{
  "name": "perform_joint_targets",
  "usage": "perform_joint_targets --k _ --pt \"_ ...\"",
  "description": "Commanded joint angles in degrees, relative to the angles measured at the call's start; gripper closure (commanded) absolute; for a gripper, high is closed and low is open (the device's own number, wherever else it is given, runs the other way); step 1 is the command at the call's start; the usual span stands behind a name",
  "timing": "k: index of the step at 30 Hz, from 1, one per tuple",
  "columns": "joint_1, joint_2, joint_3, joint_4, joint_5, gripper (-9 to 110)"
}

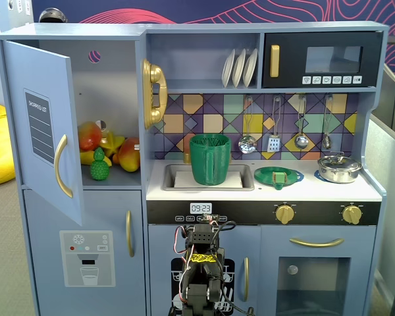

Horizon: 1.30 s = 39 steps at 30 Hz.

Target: Pick up the green pineapple from the left cabinet and place it in the green recipient

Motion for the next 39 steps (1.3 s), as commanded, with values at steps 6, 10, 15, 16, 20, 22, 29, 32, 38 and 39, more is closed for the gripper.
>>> perform_joint_targets --k 6,10,15,16,20,22,29,32,38,39 --pt "2.5 -0.4 0.2 10.4 2.1 101" --pt "2.5 -0.4 0.2 10.4 1.9 101" --pt "2.5 -0.4 0.2 10.4 0.2 101" --pt "2.2 -0.4 0.2 10.4 -0.4 101" --pt "-4.0 -1.0 0.1 3.3 0.8 101" --pt "-7.1 -4.3 0.1 -4.3 0.7 101" --pt "-22.9 -7.6 -3.1 -34.4 2.2 101" --pt "-29.2 -9.2 -5.4 -45.5 -1.1 101" --pt "-38.1 -16.2 -14.9 -57.1 -8.4 101" --pt "-39.2 -17.7 -16.7 -58.3 -8.6 101"
